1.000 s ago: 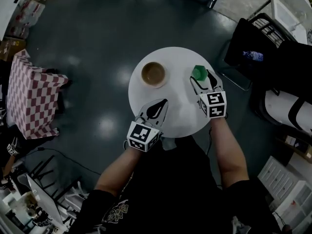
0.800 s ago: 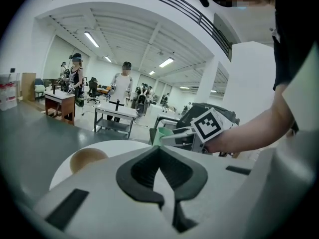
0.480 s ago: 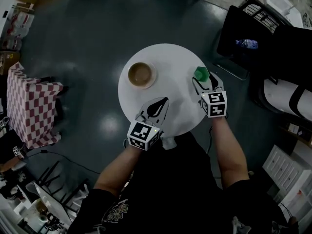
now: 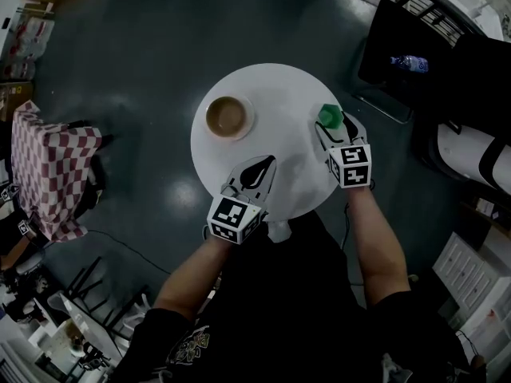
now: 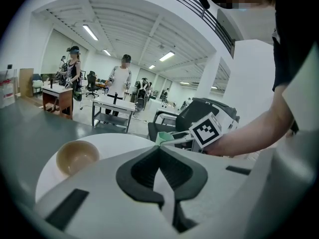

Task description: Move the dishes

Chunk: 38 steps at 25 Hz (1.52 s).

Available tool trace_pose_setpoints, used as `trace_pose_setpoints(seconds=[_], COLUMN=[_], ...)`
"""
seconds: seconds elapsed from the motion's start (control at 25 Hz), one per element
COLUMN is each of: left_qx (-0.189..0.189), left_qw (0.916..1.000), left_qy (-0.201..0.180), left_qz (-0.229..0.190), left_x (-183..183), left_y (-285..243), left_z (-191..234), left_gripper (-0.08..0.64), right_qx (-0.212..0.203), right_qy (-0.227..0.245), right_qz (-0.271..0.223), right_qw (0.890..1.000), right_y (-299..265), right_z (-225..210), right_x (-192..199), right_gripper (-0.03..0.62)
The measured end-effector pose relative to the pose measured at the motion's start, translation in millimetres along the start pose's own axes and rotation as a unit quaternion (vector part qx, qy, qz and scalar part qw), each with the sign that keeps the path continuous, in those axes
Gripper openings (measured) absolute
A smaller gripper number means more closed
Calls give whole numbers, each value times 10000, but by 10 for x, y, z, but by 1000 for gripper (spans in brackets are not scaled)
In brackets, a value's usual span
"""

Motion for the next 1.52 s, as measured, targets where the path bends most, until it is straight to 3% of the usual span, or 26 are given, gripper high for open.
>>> trace_pose_setpoints(seconds=[0.6,1.08,1.12,1.16,1.2,1.28,1.52], left_qx=[2,88,81,71,58,19,-148], left_qw=[10000,9994,9993,9992,9990,9987,9973], left_qy=[-54,-160,-174,-191,-211,-244,-320], left_qz=[71,-281,-315,-348,-381,-444,-643], left_x=[168,-52,-65,-79,-95,-134,-209], left_y=[56,371,415,461,511,630,1078], left_z=[41,54,51,48,47,53,82], left_gripper=[5,5,5,5,5,5,5], right_qx=[115,297,284,281,268,149,-382], right_qy=[80,78,67,85,120,163,266], right_qz=[10,-697,-777,-864,-951,-1080,-1252], right_qw=[9999,9971,9965,9958,9950,9939,9910], right_y=[-11,701,747,790,827,881,1008], right_z=[-31,363,435,511,593,787,1475], right_x=[199,-272,-320,-369,-420,-515,-700], right_gripper=[305,302,292,230,125,35,21])
Point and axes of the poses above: the fingertips, and each gripper's own axes: y backward along the fingers, z to its left, x out of its underside, the point moved 6 cm from there along y, backward along the fingers, and after that the axes turned 10 degrees about -z, right-handed, at the moved point
